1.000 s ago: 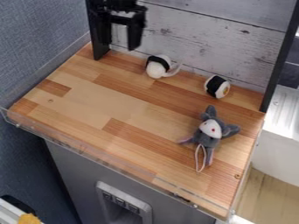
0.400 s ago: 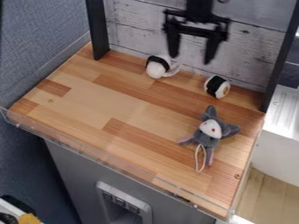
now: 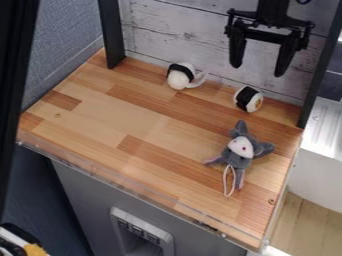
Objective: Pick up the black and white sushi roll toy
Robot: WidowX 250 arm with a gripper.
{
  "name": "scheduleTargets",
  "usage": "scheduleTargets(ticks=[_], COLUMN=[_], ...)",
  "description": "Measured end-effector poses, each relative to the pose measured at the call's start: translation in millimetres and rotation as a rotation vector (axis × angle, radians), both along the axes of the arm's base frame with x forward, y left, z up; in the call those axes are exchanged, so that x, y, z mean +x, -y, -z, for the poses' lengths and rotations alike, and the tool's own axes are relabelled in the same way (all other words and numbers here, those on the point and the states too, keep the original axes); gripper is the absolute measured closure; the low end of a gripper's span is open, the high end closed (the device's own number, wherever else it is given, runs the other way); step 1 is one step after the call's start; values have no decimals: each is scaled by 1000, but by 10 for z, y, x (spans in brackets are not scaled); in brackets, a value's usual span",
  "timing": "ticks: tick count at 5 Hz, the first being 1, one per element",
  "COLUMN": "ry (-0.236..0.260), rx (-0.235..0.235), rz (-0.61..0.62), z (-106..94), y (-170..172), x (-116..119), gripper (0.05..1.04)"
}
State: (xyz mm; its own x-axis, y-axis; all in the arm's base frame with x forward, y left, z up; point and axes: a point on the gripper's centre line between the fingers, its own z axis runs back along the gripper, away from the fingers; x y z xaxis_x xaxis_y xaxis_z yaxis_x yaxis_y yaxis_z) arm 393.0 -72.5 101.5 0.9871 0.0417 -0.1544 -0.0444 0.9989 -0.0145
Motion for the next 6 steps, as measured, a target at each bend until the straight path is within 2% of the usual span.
scheduleTargets(ticks=[1,2,3,5,6], ry=[9,20,2,21,37], rx=[-1,-2,8,2,2], rz=[-1,25,51,33,-8], z=[50,211,545,859,924], y=[114,242,335,309,224], x=[14,22,-3,0,24], gripper=[85,85,85,83,144])
